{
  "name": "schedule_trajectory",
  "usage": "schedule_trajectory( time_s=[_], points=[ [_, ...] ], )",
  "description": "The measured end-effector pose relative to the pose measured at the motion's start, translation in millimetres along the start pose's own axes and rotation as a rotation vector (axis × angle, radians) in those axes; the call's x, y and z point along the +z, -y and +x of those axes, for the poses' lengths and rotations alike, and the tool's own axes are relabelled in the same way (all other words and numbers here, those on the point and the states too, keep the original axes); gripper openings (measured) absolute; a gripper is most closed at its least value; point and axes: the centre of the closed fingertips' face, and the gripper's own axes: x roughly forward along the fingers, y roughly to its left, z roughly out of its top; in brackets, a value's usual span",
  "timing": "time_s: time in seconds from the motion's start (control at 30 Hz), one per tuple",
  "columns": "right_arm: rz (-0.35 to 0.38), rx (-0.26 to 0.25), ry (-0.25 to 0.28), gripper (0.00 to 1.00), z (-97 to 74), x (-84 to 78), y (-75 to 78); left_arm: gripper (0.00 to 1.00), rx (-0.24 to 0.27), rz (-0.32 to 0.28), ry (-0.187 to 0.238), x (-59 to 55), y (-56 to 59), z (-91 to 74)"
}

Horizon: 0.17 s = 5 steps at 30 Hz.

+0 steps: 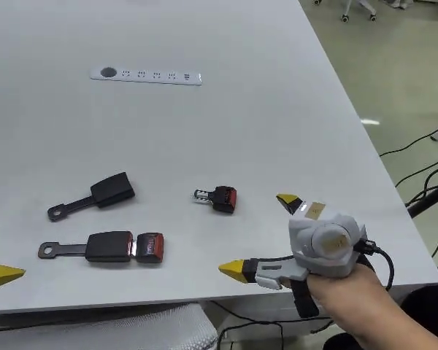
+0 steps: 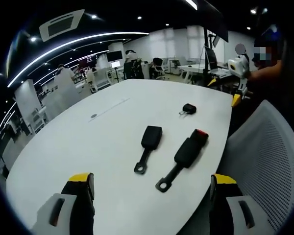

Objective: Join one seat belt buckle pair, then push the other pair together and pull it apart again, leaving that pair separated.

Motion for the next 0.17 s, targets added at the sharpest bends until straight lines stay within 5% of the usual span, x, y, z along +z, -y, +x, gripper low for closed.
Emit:
schedule_trajectory(
  time_s=[0.17],
  points=[
    [0.032,-0.011,-0.01,1.0,1.3,-4.6,2.4,1.0,0.001,-0.009,-0.012,1.4,2.0,3.5]
  ],
)
